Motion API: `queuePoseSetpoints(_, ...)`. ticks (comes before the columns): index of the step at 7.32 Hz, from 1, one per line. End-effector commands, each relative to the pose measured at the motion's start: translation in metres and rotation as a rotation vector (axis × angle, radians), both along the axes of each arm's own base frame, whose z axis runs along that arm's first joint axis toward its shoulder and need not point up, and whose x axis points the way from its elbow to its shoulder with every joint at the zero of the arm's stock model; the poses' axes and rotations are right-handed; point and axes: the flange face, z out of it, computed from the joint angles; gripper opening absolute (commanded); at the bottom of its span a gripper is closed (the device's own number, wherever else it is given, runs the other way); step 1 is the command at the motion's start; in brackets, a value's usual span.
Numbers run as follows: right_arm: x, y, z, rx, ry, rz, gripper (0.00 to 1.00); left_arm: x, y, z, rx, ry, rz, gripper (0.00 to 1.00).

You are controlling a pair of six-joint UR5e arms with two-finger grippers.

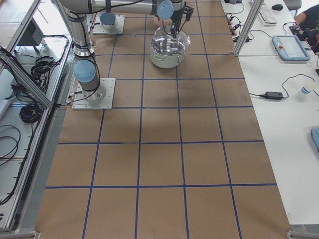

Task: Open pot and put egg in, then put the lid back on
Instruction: 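Lift the glass lid off the pot with the right gripper, moving it farther away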

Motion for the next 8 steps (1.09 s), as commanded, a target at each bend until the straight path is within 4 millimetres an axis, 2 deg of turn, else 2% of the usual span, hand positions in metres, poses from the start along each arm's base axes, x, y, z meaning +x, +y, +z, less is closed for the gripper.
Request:
queuePoseSetpoints(1,-0.045,-0.017,0.017,-0.034,0.011,0.062,0.37,0.002,0.000,-0.004,0.007,0.004,0.007,0.91)
queuePoseSetpoints(4,-0.109,-0.026,0.034,-0.063,0.048,0.130,0.38,0.003,-0.001,-0.009,0.019,0.007,0.009,0.91)
queuePoseSetpoints(6,-0.130,-0.025,0.037,-0.044,0.059,0.138,0.36,0.004,-0.002,-0.010,0.020,0.007,0.010,0.90)
queuePoseSetpoints(8,-0.136,-0.026,0.038,-0.046,0.060,0.131,0.36,0.004,-0.002,-0.011,0.022,0.006,0.012,0.90)
